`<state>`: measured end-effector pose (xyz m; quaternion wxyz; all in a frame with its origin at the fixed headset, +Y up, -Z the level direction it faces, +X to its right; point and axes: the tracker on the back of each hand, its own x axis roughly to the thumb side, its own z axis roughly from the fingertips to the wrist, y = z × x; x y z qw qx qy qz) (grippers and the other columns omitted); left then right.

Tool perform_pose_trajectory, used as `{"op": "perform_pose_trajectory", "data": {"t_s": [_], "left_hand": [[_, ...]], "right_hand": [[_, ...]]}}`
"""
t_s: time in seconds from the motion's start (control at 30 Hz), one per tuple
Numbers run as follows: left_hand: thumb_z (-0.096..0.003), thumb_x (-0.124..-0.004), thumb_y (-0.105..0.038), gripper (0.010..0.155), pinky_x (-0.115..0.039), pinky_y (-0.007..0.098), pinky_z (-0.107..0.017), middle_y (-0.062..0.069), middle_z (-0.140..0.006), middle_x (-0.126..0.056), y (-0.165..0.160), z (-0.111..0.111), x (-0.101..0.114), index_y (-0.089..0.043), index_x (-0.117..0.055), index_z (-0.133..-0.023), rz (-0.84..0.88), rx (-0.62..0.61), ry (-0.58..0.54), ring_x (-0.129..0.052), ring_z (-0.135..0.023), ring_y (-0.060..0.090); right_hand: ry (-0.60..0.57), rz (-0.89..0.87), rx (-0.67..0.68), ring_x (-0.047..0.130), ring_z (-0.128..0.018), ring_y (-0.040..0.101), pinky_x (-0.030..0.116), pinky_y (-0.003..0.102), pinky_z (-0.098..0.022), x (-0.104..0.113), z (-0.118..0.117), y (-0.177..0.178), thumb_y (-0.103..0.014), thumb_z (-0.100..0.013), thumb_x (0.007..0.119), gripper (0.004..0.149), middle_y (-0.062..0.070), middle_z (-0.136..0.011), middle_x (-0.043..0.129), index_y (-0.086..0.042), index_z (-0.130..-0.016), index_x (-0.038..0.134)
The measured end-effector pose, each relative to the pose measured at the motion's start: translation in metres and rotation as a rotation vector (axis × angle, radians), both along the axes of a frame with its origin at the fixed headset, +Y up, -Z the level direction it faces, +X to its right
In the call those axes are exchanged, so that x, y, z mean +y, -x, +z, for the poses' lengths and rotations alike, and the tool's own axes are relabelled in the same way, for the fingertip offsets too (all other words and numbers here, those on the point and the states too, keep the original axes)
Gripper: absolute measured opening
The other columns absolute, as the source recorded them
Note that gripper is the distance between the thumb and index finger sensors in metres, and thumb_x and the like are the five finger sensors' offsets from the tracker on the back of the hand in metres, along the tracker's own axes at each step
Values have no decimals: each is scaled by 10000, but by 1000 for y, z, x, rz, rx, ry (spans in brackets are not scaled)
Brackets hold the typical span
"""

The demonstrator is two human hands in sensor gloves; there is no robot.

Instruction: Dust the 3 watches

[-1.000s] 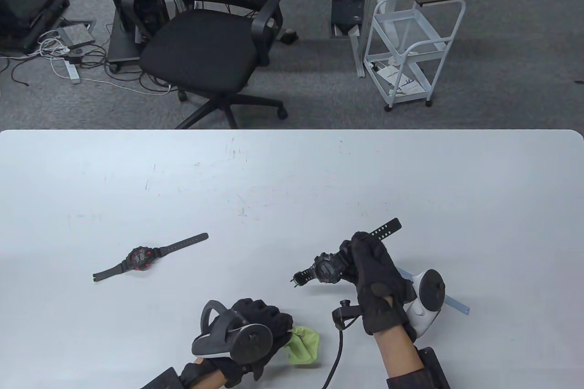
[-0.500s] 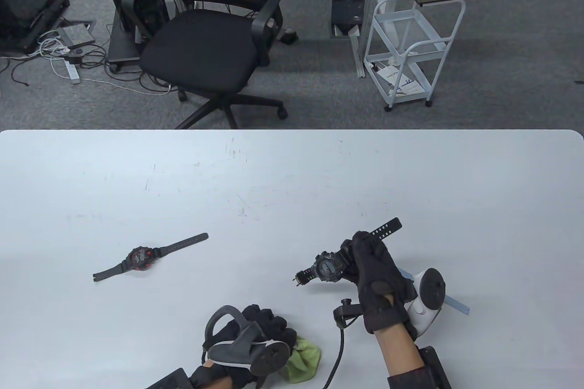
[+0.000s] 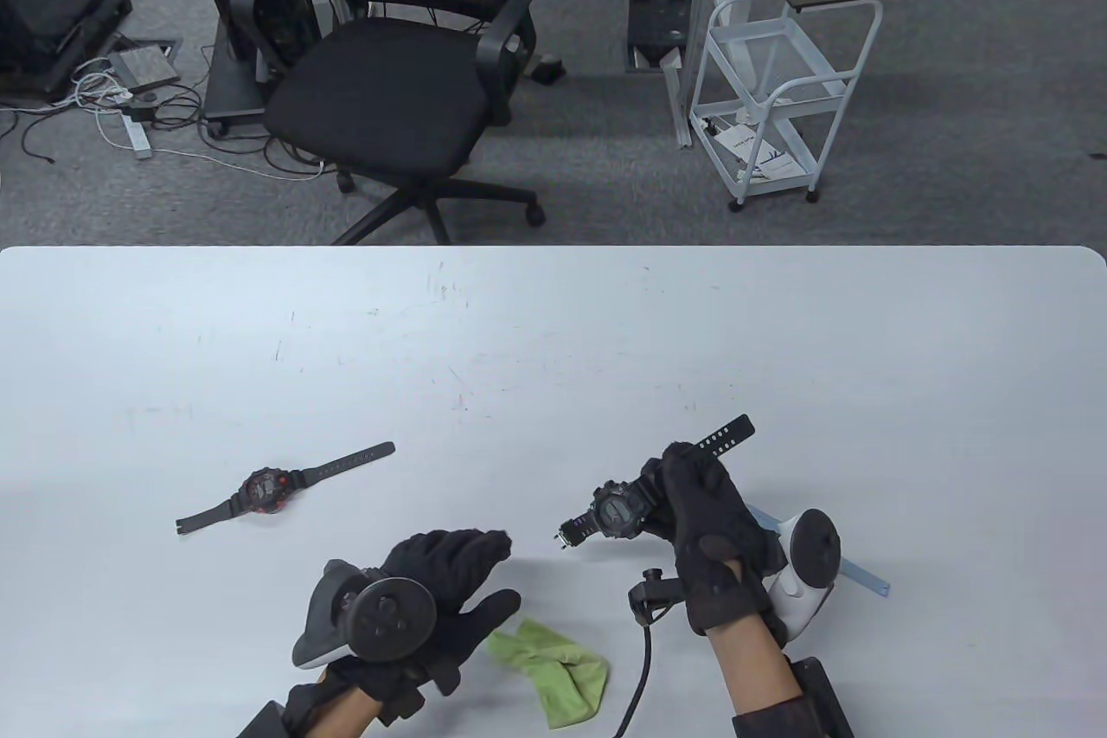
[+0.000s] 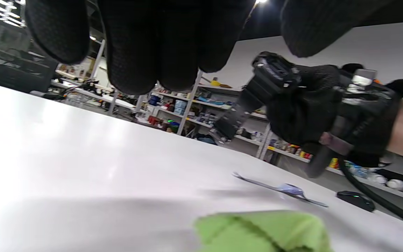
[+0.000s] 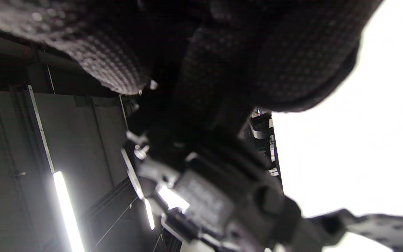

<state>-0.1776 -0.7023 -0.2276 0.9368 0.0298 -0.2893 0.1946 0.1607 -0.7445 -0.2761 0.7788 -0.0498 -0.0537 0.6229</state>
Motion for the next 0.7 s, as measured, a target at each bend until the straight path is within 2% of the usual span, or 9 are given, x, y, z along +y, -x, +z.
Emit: {"op": "perform_pose_trajectory", "data": {"t_s": [0.53,0.63,0.7], "left_hand": [[-523,-757,-549,662,-716,700,-607,156,-930,-902,2,-6,-4,-111,-766,-1019,-40,20,42,-951,-781,410],[-524,-757,-545,653,-722,697,-604,158,-916,-914,5,-7,-3,-108,-782,-1010,-37,33,54,-961,-766,410],[-525,-757,-543,649,-723,697,-602,158,-909,-922,6,-8,-3,-106,-790,-1004,-34,34,57,-966,-760,409]], "right_hand": [[3,27,80,1118,-462,121,984,348,-269,1,8,28,-400,-482,838,459,35,-742,986,-177,-882,816],[24,1,70,1118,-464,123,991,340,-263,1,9,36,-385,-483,836,458,37,-751,977,-198,-900,804],[41,-7,63,1116,-461,124,992,342,-262,2,7,42,-359,-488,835,476,41,-757,969,-259,-950,773]]}}
